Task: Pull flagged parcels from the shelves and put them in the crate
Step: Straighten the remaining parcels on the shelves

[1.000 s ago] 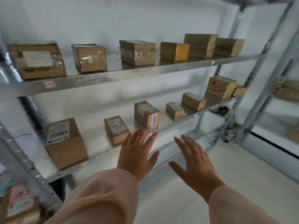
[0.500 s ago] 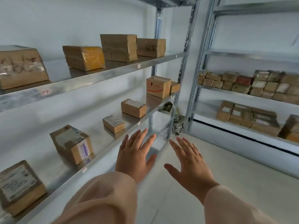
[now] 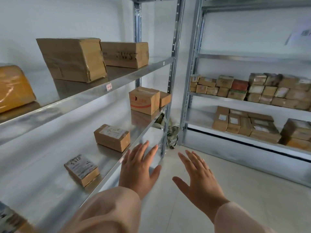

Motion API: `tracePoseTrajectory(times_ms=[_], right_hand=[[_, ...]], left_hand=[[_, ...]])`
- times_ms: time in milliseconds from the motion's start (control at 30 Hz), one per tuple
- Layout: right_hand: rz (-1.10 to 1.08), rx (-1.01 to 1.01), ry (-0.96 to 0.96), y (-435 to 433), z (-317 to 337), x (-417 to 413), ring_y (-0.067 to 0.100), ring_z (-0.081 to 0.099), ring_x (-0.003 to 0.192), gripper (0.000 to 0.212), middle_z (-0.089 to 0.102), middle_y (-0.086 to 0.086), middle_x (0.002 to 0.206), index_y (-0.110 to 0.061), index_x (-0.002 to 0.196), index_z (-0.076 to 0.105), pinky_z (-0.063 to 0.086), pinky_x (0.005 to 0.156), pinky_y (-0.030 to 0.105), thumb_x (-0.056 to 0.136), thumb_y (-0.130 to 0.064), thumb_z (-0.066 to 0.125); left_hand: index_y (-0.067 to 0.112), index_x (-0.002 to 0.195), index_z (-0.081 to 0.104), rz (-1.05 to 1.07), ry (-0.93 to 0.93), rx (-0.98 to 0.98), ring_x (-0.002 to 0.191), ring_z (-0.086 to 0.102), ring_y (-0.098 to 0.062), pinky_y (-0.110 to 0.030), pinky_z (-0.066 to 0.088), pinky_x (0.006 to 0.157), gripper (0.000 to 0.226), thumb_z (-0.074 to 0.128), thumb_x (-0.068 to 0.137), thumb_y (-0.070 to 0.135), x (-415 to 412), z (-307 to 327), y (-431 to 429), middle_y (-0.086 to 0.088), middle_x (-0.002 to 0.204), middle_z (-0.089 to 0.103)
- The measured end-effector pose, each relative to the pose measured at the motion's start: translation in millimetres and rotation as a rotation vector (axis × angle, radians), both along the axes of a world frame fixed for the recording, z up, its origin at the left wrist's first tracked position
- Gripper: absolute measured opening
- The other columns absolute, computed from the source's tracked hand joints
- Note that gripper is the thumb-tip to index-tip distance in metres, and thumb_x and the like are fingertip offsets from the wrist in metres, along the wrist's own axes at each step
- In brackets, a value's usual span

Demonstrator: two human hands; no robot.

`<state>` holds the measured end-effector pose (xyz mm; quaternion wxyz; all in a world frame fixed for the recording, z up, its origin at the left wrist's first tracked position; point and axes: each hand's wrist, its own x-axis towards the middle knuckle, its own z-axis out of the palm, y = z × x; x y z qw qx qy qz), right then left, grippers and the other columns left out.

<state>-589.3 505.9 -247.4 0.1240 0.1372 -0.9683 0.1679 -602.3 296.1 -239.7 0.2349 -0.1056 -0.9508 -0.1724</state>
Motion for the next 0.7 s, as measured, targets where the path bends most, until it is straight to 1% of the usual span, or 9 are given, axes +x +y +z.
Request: tracePoseTrajectory(times_ms=[100,200,233,333,367,433,500,600,700], right_hand=[[0.017,-0.018,0.007,14.9,-3.1,-50.6,-0.003,-0.015,0.138,0.077,0.001,-0.013,0.16,-0.04,0.151,0.004,-0.01,0.114,0.023,0.087,-0.069,0.036],[0.07,-0.038,-0.002,32.5,-2.0,-103.9,0.0,-0.012,0.141,0.077,0.002,-0.012,0.161,-0.04,0.151,0.005,-0.006,0.117,0.025,0.087,-0.068,0.038],[0.087,-0.033,-0.001,40.2,-0.5,-122.8,0.001,-0.011,0.142,0.077,0.002,-0.012,0.161,-0.04,0.151,0.004,-0.007,0.116,0.024,0.088,-0.068,0.037],[0.128,0.004,0.011,68.0,7.4,-179.3,0.002,-0.015,0.141,0.077,-0.001,-0.013,0.16,-0.041,0.151,0.001,-0.013,0.112,0.022,0.087,-0.069,0.035],[0.138,0.016,0.015,77.9,10.7,-198.1,0.0,-0.017,0.14,0.078,-0.002,-0.013,0.16,-0.041,0.151,0.001,-0.014,0.111,0.022,0.087,-0.07,0.034],[0.159,0.035,0.03,95.4,17.8,-234.2,0.001,-0.015,0.141,0.078,0.0,-0.013,0.16,-0.041,0.151,0.001,-0.01,0.114,0.025,0.086,-0.072,0.031],[0.174,0.039,0.036,108.1,22.9,-268.9,0.004,-0.009,0.145,0.079,0.003,-0.011,0.161,-0.04,0.151,0.003,-0.003,0.119,0.03,0.085,-0.073,0.03],[0.181,0.023,0.025,115.9,22.3,-313.5,0.008,-0.004,0.147,0.079,0.005,-0.011,0.161,-0.04,0.151,0.004,0.001,0.119,0.032,0.083,-0.075,0.028],[0.209,0.018,0.015,113.3,16.0,-353.8,0.008,-0.008,0.146,0.081,0.001,-0.012,0.161,-0.041,0.15,0.001,-0.001,0.117,0.032,0.081,-0.077,0.023]], left_hand=[[0.027,0.138,0.052,0.004,0.002,-0.032,0.132,0.047,-0.027,-0.051,0.036,0.109,0.058,0.063,0.083,0.044,-45.9,-7.5,17.2,-0.004,0.144,0.05],[0.033,0.144,0.04,0.053,-0.033,-0.052,0.141,0.035,-0.022,-0.045,0.024,0.115,0.06,0.055,0.088,0.05,-95.5,-7.9,36.1,0.002,0.152,0.038],[0.034,0.145,0.039,0.071,-0.029,-0.049,0.141,0.034,-0.022,-0.046,0.024,0.115,0.061,0.054,0.088,0.05,-112.6,-6.2,43.5,0.002,0.152,0.038],[0.027,0.14,0.048,0.115,0.0,-0.038,0.134,0.044,-0.027,-0.052,0.035,0.11,0.059,0.057,0.085,0.047,-161.2,2.9,66.5,-0.002,0.147,0.046],[0.026,0.14,0.048,0.133,0.003,-0.044,0.134,0.045,-0.027,-0.052,0.036,0.109,0.059,0.055,0.085,0.047,-176.5,5.7,74.5,-0.002,0.146,0.046],[0.028,0.141,0.045,0.17,-0.005,-0.053,0.135,0.042,-0.025,-0.051,0.034,0.11,0.06,0.046,0.087,0.052,-203.8,9.1,89.3,0.0,0.149,0.043],[0.03,0.142,0.043,0.198,-0.002,-0.046,0.136,0.041,-0.023,-0.05,0.035,0.11,0.06,0.04,0.088,0.055,-229.1,7.9,101.7,0.002,0.149,0.042],[0.031,0.144,0.041,0.217,-0.03,-0.047,0.137,0.039,-0.024,-0.051,0.034,0.111,0.059,0.041,0.09,0.056,-261.8,0.6,114.0,0.002,0.15,0.041],[0.03,0.142,0.043,0.246,-0.048,-0.064,0.136,0.041,-0.025,-0.052,0.034,0.111,0.059,0.045,0.089,0.054,-296.2,-3.2,115.4,0.0,0.148,0.045]])
